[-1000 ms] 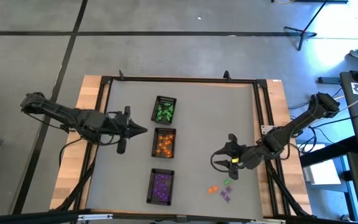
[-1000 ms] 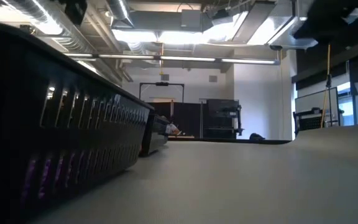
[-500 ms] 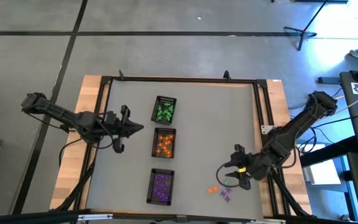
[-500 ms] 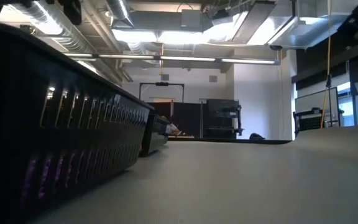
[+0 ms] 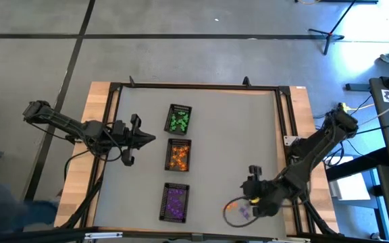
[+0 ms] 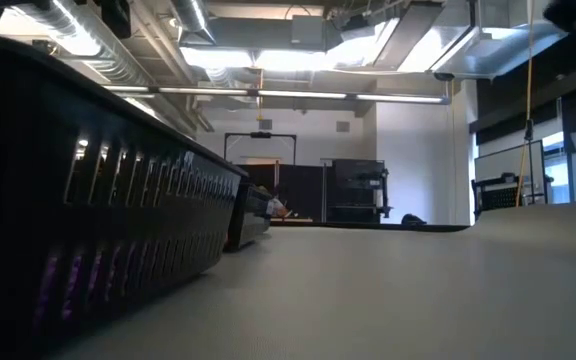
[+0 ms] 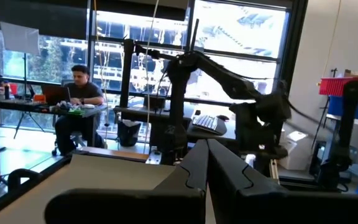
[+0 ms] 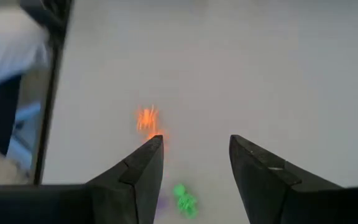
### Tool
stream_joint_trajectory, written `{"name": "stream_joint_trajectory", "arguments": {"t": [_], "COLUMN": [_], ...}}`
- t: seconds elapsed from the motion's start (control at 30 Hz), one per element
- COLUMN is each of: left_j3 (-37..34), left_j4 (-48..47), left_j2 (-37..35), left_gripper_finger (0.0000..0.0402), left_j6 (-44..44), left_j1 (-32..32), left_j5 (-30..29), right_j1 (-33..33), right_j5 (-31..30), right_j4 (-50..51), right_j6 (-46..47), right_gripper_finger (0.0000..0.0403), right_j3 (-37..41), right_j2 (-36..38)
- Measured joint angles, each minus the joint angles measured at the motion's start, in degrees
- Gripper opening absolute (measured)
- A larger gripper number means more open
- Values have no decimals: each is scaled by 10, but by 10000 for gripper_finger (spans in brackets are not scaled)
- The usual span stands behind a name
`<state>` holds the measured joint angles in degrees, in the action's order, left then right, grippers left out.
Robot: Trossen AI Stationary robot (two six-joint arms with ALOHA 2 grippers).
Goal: Sort Halloween decoration
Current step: Put the green skeleton toy into the top black bin
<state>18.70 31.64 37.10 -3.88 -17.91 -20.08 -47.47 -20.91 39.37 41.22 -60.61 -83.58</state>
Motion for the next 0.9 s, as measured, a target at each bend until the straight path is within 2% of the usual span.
{"name": "stream_joint_trajectory", "arguments": {"t": [0.2, 0.3, 0.5, 0.8, 0.9], "left_j3": [0, 0, 0, 0, 0], "left_j4": [-1, -1, -1, -1, -1], "left_j2": [0, 0, 0, 0, 0], "left_gripper_finger": [0, 0, 0, 0, 0], "left_j6": [0, 0, 0, 0, 0], "left_j1": [0, 0, 0, 0, 0], "left_j5": [0, 0, 0, 0, 0], "right_j1": [-3, -2, -2, 4, 6], "right_j5": [137, 179, 132, 109, 99], "right_j4": [16, 16, 29, 27, 18], "right_j6": [41, 48, 31, 50, 50], "right_gripper_finger": [182, 182, 182, 181, 169], "right_j3": [-12, -12, -11, 40, 53], "right_j2": [-91, -124, -158, -161, -159]}}
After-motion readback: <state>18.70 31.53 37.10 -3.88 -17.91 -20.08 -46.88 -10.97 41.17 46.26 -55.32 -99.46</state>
